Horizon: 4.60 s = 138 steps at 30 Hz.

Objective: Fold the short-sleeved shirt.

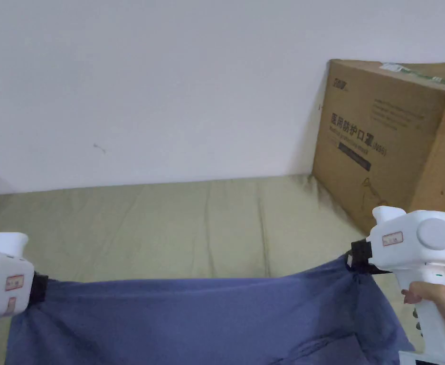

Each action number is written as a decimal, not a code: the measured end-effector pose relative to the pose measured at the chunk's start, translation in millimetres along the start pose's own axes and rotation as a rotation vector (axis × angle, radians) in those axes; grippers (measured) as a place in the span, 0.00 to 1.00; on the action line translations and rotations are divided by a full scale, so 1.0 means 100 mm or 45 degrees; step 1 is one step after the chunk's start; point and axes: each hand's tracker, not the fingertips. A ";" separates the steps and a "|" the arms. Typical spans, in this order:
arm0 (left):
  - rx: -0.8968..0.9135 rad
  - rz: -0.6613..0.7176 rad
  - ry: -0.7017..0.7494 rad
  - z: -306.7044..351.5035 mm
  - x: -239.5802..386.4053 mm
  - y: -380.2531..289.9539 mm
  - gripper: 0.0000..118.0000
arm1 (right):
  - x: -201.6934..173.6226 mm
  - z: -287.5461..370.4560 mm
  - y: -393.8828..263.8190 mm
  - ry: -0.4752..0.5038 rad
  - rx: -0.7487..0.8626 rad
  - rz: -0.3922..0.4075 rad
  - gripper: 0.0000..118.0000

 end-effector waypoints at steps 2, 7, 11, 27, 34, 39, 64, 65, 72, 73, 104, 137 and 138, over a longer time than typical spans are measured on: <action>0.103 0.023 0.023 0.32 -0.05 0.11 0.04 | -0.10 0.34 0.15 0.012 0.074 0.021 0.00; 0.222 0.058 0.060 0.85 -0.19 0.56 0.04 | -0.41 1.00 0.54 0.033 0.237 0.026 0.00; 0.322 0.047 0.118 1.12 -0.23 1.07 0.04 | -0.63 1.25 1.02 0.023 0.308 0.035 0.00; 0.603 0.038 0.356 1.03 -0.30 3.44 0.04 | -1.42 1.37 3.60 -0.050 0.606 -0.023 0.00; 0.735 0.088 0.425 0.78 -0.31 3.75 0.04 | -1.66 1.31 3.79 -0.074 0.710 0.056 0.00; 0.665 -0.002 0.483 0.05 -0.25 3.46 0.04 | -1.57 0.49 3.51 -0.110 0.557 0.107 0.00; -0.174 -0.034 0.284 -2.40 -0.21 0.04 0.04 | -0.53 -2.49 0.21 -0.102 -0.321 0.011 0.00; -0.170 -0.043 0.274 -2.21 -0.21 -0.08 0.04 | -0.54 -2.29 0.07 -0.113 -0.298 0.044 0.00; -0.125 -0.110 0.265 -0.81 -0.18 -1.19 0.04 | -0.46 -0.97 -1.16 -0.096 -0.254 0.074 0.00; -0.134 -0.110 0.259 -0.63 -0.18 -1.40 0.04 | -0.44 -0.80 -1.38 -0.115 -0.279 0.080 0.00; -0.137 0.189 0.006 1.28 -0.46 -3.21 0.00 | -0.27 0.72 -3.18 -0.047 -0.233 0.029 0.00; -0.255 0.224 -0.013 0.72 -0.46 -3.26 0.02 | 0.02 0.33 -3.24 -0.002 -0.369 -0.154 0.29; -0.260 0.223 -0.011 0.72 -0.46 -3.27 0.02 | 0.02 0.30 -3.27 0.038 -0.386 -0.152 0.00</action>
